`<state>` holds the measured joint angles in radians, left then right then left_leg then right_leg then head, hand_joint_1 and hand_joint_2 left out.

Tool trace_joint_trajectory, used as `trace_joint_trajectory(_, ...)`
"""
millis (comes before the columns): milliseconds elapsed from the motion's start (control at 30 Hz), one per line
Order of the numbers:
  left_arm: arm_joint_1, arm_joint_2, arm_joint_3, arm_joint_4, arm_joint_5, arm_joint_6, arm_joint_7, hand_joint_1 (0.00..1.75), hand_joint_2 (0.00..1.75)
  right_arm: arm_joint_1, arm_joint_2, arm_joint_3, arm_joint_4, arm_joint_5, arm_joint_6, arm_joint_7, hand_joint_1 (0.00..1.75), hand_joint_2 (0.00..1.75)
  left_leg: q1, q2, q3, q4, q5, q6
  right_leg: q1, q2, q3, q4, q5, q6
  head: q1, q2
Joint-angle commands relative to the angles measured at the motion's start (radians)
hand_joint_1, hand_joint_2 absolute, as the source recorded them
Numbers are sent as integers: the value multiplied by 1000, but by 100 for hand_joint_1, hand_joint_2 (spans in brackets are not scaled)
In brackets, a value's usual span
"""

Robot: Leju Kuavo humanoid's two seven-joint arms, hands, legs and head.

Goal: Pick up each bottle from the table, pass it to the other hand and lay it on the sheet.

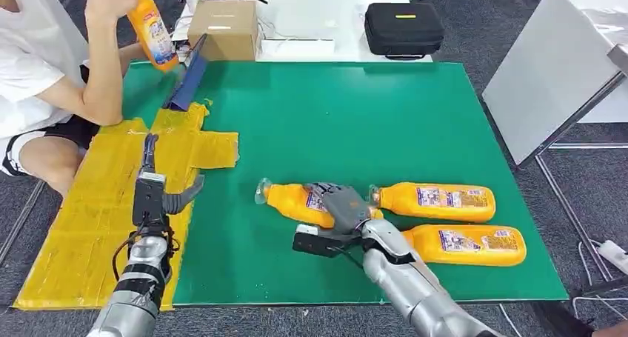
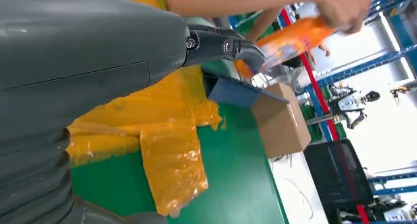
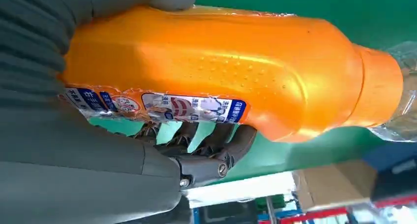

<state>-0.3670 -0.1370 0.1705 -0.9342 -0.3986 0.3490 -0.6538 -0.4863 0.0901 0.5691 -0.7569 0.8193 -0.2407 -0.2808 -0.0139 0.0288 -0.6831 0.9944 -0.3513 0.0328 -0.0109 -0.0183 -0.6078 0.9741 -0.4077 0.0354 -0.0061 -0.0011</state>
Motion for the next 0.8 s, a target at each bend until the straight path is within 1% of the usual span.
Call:
trace_joint_trajectory(33,9,-18,-45,-49,16,-70,20,0,175,161,30,-167,-302,-119,-57,-71,175,175,1,-5,2,0,-2,-2,1,-2,3,0,-2,-1,0,0)
trace_joint_trajectory(67,9,-18,-45,-49,16,-70,20,0,175,161,30,-167,-302,-119,-57,-71,175,175,2,-6,4,2,-4,-3,1,-2,5,1,-4,-2,1,0)
trace_joint_trajectory(100,11,-19,-50,-52,17,-74,22,0,175,176,32,-179,-328,-131,-59,-75,175,175,1,-5,2,1,-2,-2,0,-1,3,1,-3,-1,0,0)
trace_joint_trajectory(167,11,-19,-50,-52,17,-74,22,0,175,176,32,-179,-328,-131,-59,-75,175,175,1,-5,3,1,-4,-3,0,-1,5,1,-4,-1,0,0)
trace_joint_trajectory(200,10,-19,-53,-49,22,-85,28,0,175,188,39,-197,-348,-159,-66,-98,175,175,1,-4,-1,0,-1,-2,0,-1,1,0,-2,-1,0,0)
trace_joint_trajectory(233,9,-18,-57,-47,32,-110,37,0,175,201,49,-219,-367,-184,-82,-119,175,175,1,-5,3,1,-4,-3,0,0,4,0,-4,-1,0,0)
trace_joint_trajectory(267,11,-15,-65,-46,49,-151,50,0,175,220,57,-242,-405,-220,-88,-144,175,175,1,-5,0,0,-2,-2,0,-1,2,0,-3,-1,0,0)
trace_joint_trajectory(367,13,-1,-101,-28,81,-274,82,0,175,262,65,-281,-491,-271,-85,-171,175,175,1,-7,2,2,-4,-3,0,-1,4,1,-4,-2,0,0)
trace_joint_trajectory(400,17,0,-111,-31,101,-320,66,0,175,274,72,-296,-516,-306,-82,-201,175,175,1,-7,1,1,-2,-3,0,-2,2,1,-3,-2,0,0)
trace_joint_trajectory(433,22,-3,-118,-39,142,-392,59,0,175,284,75,-305,-536,-318,-85,-215,175,175,1,-7,3,2,-4,-4,0,-2,4,1,-5,-2,0,0)
trace_joint_trajectory(467,28,-2,-127,-51,158,-421,58,0,175,292,79,-312,-550,-329,-84,-228,175,175,1,-7,2,1,-3,-3,0,-1,3,1,-4,-2,0,0)
trace_joint_trajectory(500,32,0,-143,-63,205,-506,52,0,175,299,82,-317,-564,-343,-84,-259,175,175,0,-5,0,0,-2,-2,0,-1,1,0,-2,-1,0,0)
trace_joint_trajectory(533,36,-1,-159,-76,232,-554,53,0,175,306,86,-319,-576,-339,-92,-275,175,175,0,-6,1,1,-3,-3,0,-1,3,1,-4,-1,0,0)
trace_joint_trajectory(633,39,-5,-168,-87,236,-561,54,0,175,309,88,-317,-581,-337,-96,-280,175,175,1,-5,1,1,-3,-3,0,-1,2,0,-3,-1,0,0)
trace_joint_trajectory(667,39,-5,-168,-87,236,-561,54,0,175,309,88,-317,-581,-337,-96,-280,175,175,1,-6,4,2,-5,-4,0,0,5,1,-5,-2,0,0)
trace_joint_trajectory(700,39,-5,-168,-87,236,-561,54,0,175,309,88,-317,-581,-337,-96,-280,175,175,1,-5,1,1,-3,-3,0,0,3,0,-3,-1,0,0)
trace_joint_trajectory(733,43,0,-189,-107,276,-625,50,0,175,311,93,-317,-579,-320,-127,-303,175,175,1,-4,0,0,-2,-2,0,0,1,0,-2,-1,0,0)
trace_joint_trajectory(767,52,-5,-201,-134,286,-632,45,0,175,315,92,-316,-578,-319,-128,-303,175,175,1,-5,2,1,-3,-3,0,0,4,1,-4,-2,0,0)
trace_joint_trajectory(800,62,-9,-218,-164,298,-646,45,0,175,318,94,-319,-578,-321,-128,-304,175,175,1,-5,0,0,-2,-2,0,0,1,0,-2,-1,0,0)
